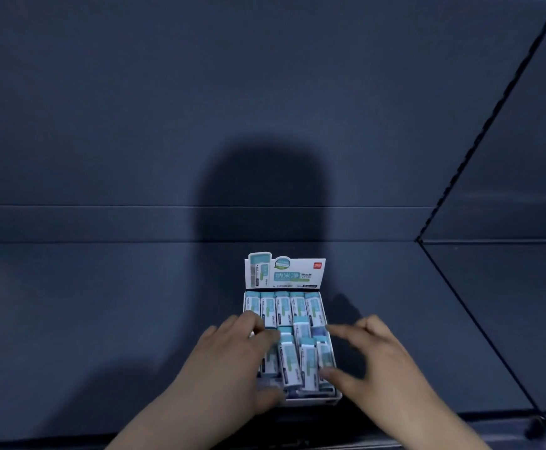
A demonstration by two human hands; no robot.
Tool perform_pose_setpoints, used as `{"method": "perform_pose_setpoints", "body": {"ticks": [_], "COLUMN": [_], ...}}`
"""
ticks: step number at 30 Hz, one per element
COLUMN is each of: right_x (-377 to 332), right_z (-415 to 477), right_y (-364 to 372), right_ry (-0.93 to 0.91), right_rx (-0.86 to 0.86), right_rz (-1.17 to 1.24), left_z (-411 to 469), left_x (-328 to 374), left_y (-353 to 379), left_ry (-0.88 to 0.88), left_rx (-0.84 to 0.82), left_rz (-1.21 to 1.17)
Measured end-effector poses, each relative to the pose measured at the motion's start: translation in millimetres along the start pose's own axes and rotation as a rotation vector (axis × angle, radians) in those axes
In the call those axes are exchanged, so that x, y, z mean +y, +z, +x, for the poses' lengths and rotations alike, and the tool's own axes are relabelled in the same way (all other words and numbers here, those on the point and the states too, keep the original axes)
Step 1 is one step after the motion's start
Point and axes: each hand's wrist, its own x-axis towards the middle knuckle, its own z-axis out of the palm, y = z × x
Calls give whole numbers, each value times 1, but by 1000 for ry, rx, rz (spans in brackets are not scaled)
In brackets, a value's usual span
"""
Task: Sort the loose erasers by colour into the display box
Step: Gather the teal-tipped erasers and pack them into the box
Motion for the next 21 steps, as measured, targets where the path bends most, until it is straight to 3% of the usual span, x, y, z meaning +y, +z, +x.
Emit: {"method": "perform_pose_setpoints", "body": {"ticks": [8,12,16,21], "right_x": [-1,-6,-8,-8], "right_z": [2,8,11,14], "right_y": [7,9,10,4], "right_ry": [-88,-128,-224,-338], "right_rx": [-68,-118,-43,0], "right_rz": [8,-132,-354,-437], "left_z": [2,-4,-5,-7], "left_x": [-3,-18,-19,-21], "left_y": [2,0,3,6], "left_ry": [-57,-163,-194,-208], "left_rx": [21,61,62,77], "left_rz": [-61,-51,-87,-105]}}
